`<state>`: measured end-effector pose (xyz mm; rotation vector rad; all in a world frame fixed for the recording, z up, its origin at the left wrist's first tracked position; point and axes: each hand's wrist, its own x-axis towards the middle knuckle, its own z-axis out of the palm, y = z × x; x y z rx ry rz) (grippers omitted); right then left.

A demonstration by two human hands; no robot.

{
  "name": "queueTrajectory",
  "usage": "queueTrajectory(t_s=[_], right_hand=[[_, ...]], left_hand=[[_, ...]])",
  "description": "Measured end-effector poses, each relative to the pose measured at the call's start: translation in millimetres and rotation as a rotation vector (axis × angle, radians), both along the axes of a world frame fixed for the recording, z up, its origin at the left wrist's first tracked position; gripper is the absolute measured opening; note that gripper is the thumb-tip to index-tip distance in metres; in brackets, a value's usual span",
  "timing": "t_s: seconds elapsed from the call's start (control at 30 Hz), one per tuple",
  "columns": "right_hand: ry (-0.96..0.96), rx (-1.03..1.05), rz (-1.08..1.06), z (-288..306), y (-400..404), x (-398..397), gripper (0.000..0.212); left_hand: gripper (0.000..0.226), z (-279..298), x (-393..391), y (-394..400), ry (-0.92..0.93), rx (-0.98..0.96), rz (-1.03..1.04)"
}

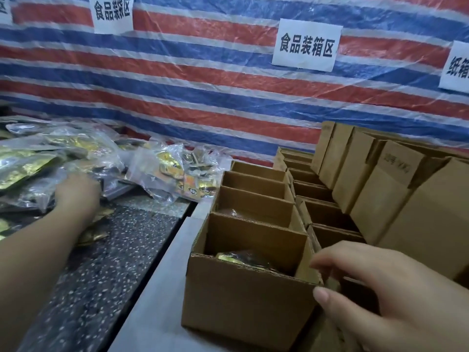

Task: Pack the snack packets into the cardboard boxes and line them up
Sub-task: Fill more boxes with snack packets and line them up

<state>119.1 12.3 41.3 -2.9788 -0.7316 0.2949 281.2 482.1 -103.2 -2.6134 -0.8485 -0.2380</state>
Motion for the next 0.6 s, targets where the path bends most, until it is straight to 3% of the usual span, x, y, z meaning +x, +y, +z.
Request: queueTrajectory(t_s=[0.2,0.3,0.43,0.5,0.6], right_hand=[[-0.036,0.142,0.02,1,16,-13,0.037],[-0.036,0.16,-0.01,1,17,-22,0.03],[0.001,0.23,-0.045,0,20,-31,0.013],[0.004,0.287,-0.049,3,24,-36,0.008],[0.023,0.436,-0.057,7,27,-41,0.022]], left_hand=[[0.018,28,-32,-8,-0.048,-0.017,-0.068],[0.013,45,-52,-20,-0.253,-0.098,-0.141],[0.022,70,-75,-43,-0.681,-0.405,-0.315],[0.026,93,-90,-64,-0.783,-0.528,-0.351],[0.033,130,-118,-104,-0.902,-0.646,-0.427]])
